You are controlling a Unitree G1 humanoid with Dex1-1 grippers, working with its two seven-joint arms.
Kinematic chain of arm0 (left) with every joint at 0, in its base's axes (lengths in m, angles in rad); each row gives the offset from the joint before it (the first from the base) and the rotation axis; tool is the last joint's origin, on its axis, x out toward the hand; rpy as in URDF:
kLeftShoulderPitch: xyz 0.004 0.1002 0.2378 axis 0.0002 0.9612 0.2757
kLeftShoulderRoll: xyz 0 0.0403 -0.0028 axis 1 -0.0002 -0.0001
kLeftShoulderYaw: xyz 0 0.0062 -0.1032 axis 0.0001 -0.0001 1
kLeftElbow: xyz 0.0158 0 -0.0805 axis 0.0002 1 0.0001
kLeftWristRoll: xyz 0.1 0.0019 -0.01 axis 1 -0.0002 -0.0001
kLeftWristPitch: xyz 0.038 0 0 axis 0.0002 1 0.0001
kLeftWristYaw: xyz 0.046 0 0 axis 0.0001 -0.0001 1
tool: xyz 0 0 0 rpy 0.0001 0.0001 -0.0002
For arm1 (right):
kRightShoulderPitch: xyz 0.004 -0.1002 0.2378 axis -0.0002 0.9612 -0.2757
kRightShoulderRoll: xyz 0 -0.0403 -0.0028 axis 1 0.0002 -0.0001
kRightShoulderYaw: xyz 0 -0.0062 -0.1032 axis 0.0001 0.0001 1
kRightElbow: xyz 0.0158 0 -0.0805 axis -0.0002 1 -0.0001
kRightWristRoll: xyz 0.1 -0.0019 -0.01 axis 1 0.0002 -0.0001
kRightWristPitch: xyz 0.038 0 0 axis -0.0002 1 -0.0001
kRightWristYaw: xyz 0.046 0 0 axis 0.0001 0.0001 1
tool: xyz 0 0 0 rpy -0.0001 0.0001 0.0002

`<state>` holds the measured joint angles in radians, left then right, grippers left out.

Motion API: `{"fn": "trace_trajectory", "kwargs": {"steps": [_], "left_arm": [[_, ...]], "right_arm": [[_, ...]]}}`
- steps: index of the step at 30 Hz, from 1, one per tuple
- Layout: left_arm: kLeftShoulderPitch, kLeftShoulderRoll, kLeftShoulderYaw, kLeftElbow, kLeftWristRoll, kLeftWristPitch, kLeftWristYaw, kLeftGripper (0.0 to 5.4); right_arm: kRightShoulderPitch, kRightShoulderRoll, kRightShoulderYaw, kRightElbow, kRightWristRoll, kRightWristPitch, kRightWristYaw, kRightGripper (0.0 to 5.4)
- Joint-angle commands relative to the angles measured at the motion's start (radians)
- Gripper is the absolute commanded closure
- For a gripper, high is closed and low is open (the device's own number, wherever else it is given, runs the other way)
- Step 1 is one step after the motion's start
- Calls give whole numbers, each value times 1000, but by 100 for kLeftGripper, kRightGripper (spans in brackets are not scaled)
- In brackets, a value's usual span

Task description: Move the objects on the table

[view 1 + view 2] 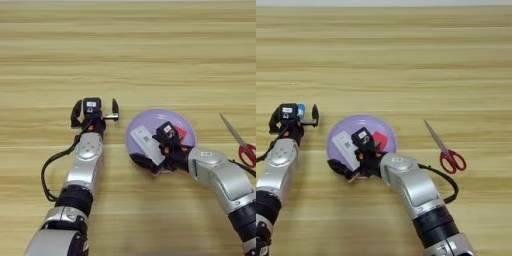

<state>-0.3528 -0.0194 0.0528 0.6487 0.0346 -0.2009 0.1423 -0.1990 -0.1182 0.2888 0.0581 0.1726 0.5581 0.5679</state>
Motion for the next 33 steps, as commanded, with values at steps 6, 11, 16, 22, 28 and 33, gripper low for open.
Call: {"fn": "trace_trajectory", "kwargs": {"steps": [6, 11, 16, 22, 28, 33], "left_arm": [[-16, -4, -4, 14, 8, 8, 10, 0], [-17, -5, -6, 11, 8, 9, 8, 0], [-8, -13, -14, -7, 8, 14, -2, 0], [-7, -19, -21, -11, 5, 18, -3, 0], [-12, -25, -26, -3, 6, 18, 2, 0], [-14, -28, -27, 0, 8, 18, 5, 0]], "right_arm": [[0, -23, -25, -20, -18, -166, 0, 2], [-18, -29, -59, 25, -38, -280, -30, 2], [-37, -63, -94, 65, -77, -383, -62, 2], [-77, -109, -126, 180, -136, -483, -100, 2], [-97, -121, -129, 258, -162, -545, -101, 2], [-104, -130, -135, 293, -156, -561, -73, 2]]}}
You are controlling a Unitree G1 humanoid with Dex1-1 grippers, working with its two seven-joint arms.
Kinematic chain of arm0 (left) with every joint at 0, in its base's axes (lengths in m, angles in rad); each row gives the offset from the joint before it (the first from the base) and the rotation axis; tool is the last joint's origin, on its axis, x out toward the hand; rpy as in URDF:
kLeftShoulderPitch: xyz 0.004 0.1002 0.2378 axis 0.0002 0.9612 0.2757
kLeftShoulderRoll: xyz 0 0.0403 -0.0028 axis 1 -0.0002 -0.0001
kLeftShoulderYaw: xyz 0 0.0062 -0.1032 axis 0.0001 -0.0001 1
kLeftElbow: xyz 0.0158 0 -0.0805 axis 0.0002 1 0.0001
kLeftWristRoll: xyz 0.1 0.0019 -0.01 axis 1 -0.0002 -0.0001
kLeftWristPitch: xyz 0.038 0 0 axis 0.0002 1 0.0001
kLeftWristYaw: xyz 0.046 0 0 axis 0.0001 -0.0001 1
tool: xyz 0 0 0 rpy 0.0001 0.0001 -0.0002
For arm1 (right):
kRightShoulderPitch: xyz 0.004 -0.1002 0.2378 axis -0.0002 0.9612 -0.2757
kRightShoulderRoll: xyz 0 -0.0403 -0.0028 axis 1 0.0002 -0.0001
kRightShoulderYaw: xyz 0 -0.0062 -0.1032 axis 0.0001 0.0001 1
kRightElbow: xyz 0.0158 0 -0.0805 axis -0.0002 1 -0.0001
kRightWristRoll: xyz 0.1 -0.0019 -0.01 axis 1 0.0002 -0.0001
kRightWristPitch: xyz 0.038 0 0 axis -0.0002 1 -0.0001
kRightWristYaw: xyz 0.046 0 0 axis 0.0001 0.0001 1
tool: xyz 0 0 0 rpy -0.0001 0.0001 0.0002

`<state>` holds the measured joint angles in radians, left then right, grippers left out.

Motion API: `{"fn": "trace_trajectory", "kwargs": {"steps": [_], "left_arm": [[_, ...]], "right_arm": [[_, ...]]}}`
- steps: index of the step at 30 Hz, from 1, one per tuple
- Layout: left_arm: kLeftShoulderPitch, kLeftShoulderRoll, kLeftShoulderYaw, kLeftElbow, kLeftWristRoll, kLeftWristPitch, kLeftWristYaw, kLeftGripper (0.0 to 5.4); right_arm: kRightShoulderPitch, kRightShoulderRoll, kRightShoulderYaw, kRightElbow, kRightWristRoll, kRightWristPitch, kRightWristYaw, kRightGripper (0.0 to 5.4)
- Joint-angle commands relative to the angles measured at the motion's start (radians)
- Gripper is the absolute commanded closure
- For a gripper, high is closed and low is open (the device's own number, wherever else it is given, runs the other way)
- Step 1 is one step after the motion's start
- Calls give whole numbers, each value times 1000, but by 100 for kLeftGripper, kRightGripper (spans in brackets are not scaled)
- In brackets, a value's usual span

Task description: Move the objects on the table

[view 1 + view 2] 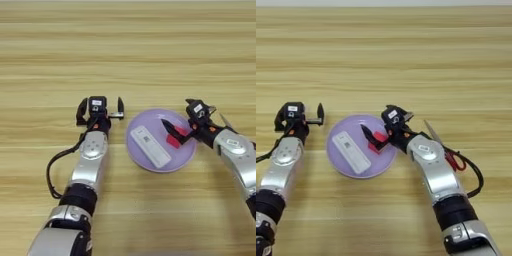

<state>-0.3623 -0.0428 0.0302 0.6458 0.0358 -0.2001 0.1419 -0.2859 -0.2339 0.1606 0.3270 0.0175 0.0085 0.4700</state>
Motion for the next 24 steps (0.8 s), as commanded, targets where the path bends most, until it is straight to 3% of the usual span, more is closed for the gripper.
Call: {"fn": "trace_trajectory", "kwargs": {"steps": [1, 24], "left_arm": [[-5, -5, -4, 3, 7, 17, 6, 0], [-12, -3, 0, 18, 6, 10, 5, 0]], "right_arm": [[-17, -16, -4, 27, -2, -13, 31, 2], [-29, -13, 10, 122, -56, 26, 57, 2]]}}
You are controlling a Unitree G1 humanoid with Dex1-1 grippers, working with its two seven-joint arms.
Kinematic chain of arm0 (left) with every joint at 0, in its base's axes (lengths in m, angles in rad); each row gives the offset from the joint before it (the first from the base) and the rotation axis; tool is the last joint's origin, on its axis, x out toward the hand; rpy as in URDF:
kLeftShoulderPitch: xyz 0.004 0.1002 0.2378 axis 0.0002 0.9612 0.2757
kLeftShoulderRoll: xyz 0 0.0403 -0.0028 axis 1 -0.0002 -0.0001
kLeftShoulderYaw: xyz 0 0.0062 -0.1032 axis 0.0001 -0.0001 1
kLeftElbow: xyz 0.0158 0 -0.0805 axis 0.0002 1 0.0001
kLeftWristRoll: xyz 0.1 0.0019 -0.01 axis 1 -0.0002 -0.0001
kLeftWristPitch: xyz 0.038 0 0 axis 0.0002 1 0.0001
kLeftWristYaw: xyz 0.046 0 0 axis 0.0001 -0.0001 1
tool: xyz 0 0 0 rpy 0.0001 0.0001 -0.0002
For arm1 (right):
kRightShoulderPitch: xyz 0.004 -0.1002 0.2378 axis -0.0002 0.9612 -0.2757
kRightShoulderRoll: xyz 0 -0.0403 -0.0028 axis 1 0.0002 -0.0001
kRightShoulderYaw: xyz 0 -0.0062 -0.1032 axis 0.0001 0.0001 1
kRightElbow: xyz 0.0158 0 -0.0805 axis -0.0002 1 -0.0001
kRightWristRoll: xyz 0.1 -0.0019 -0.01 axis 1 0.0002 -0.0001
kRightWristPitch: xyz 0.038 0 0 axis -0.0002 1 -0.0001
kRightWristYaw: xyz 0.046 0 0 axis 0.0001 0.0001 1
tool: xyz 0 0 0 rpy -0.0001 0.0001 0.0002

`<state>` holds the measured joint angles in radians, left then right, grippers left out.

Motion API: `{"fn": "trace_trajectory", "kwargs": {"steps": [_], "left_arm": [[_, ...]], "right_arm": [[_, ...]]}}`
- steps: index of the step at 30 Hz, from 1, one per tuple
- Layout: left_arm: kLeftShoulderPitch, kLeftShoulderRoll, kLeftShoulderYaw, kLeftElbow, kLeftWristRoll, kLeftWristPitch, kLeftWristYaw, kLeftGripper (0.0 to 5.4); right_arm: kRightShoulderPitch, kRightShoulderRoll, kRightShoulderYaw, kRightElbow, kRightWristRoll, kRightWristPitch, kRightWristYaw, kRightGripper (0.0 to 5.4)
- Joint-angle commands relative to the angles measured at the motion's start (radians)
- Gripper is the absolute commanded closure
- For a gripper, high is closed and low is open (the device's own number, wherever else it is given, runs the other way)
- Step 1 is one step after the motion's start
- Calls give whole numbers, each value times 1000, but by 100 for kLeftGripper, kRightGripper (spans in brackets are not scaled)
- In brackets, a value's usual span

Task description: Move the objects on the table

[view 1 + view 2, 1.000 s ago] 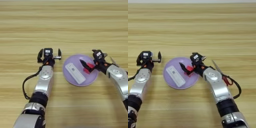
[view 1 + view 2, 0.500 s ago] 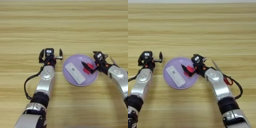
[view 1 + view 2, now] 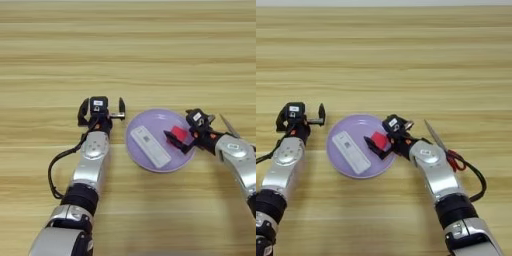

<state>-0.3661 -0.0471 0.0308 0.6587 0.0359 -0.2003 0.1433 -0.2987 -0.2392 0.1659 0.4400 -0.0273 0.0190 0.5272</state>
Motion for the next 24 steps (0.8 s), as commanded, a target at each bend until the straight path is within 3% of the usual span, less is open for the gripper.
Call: {"fn": "trace_trajectory", "kwargs": {"steps": [1, 24], "left_arm": [[-8, 1, -1, 6, 6, 10, 4, 0], [-9, 0, -3, 8, 9, 8, 5, 0]], "right_arm": [[-16, -7, 5, 10, -12, 15, 0, 2], [-4, -15, 41, 24, -45, 47, 23, 2]]}}
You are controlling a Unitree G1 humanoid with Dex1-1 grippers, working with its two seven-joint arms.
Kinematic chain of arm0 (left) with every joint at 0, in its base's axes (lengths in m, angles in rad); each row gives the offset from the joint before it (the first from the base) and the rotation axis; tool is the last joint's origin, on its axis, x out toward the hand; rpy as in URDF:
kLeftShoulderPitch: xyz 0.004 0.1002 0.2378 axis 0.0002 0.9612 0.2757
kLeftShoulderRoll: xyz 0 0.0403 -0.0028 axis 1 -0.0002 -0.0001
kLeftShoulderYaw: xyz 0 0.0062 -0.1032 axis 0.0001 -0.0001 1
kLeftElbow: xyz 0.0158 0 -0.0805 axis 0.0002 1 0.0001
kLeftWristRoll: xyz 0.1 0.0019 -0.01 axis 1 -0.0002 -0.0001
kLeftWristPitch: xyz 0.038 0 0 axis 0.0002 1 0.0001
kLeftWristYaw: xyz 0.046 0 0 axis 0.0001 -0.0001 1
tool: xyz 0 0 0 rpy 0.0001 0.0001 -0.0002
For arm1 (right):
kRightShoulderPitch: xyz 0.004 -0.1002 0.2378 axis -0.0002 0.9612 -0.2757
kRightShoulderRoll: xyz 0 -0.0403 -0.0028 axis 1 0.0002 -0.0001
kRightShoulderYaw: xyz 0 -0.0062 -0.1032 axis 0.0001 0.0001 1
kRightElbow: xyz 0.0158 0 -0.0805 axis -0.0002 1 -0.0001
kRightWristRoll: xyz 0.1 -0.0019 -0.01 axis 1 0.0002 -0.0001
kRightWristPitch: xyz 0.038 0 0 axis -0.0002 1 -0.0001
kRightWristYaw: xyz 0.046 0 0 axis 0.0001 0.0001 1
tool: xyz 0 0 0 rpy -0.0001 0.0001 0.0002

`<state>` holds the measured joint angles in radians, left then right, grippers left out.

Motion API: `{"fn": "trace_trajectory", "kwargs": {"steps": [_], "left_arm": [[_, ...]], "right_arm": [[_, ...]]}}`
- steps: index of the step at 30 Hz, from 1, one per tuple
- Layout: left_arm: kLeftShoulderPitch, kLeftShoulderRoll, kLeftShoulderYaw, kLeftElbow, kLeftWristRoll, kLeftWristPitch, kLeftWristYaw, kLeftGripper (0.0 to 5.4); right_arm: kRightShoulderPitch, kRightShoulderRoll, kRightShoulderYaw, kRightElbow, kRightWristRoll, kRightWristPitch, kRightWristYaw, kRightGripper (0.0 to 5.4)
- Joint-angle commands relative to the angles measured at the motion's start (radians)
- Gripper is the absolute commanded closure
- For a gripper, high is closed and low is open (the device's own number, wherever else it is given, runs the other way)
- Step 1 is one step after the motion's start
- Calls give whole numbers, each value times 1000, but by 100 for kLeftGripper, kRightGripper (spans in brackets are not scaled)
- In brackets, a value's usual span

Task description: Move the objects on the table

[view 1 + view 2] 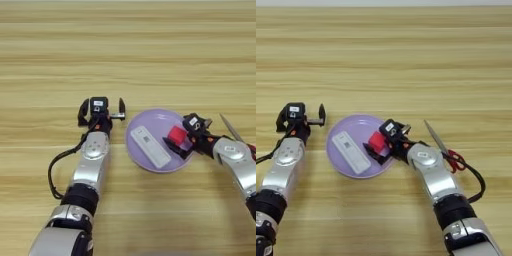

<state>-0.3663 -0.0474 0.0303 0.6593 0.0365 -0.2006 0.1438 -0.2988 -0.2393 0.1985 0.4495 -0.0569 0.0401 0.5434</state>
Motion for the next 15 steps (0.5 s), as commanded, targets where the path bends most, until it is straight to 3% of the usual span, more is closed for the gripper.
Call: {"fn": "trace_trajectory", "kwargs": {"steps": [1, 13, 15], "left_arm": [[-9, 0, -3, 8, 8, 8, 5, 0], [-11, -2, -4, 11, 10, 7, 8, 0], [-11, -2, -4, 11, 10, 7, 8, 0]], "right_arm": [[-4, -16, 11, 17, -17, 29, 7, 2], [-11, -17, 12, 51, -35, 55, -1, 2], [-13, -16, 10, 53, -36, 60, -1, 23]]}}
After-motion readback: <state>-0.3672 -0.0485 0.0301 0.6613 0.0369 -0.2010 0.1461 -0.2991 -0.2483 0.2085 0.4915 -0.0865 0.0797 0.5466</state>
